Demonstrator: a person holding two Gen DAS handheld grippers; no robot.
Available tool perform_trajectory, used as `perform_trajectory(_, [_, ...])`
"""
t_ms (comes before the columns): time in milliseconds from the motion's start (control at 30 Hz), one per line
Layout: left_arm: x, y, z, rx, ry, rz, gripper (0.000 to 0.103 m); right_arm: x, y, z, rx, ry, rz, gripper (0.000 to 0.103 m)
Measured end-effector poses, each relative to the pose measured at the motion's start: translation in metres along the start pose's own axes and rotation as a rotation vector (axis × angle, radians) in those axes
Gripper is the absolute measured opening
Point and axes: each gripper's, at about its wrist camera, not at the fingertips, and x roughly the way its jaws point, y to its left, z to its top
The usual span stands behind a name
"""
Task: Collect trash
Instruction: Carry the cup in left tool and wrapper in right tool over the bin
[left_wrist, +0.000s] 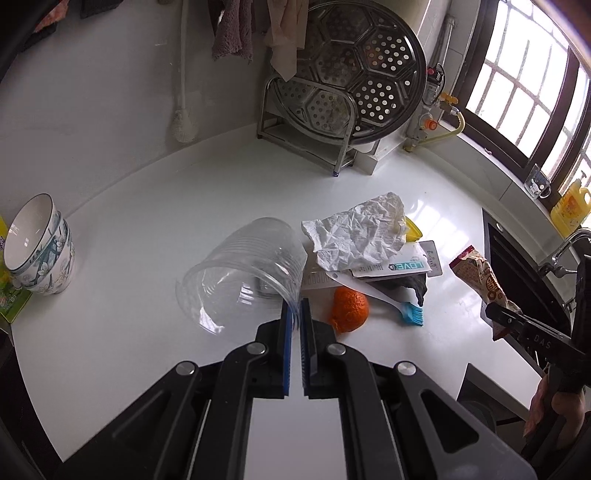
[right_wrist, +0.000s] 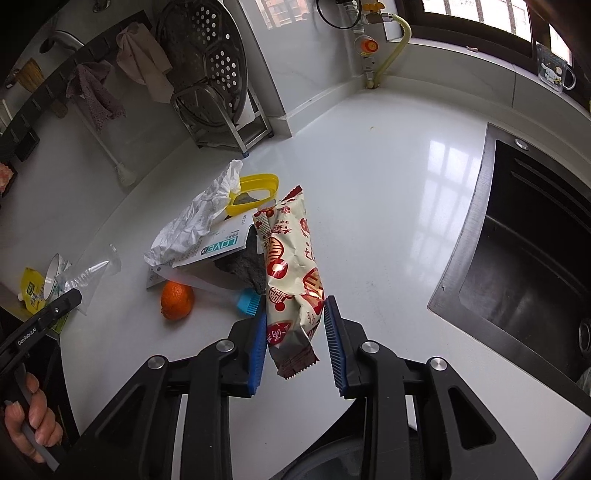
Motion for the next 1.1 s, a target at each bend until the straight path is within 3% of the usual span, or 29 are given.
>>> perform_trajectory(600, [-0.076, -0.111, -0.067, 0.097, -0.032, -0.038, 0.005, -0.095, -0.047, -0.082, -0.008, -0.005, 0.057, 0.028])
perform_trajectory(1100, [-0.084, -0.225, -0.155, 0.197, 0.055, -0.096, 0.005, -0.137, -0.118, -0.172, 0.0, 0.065, 0.053, 0.028])
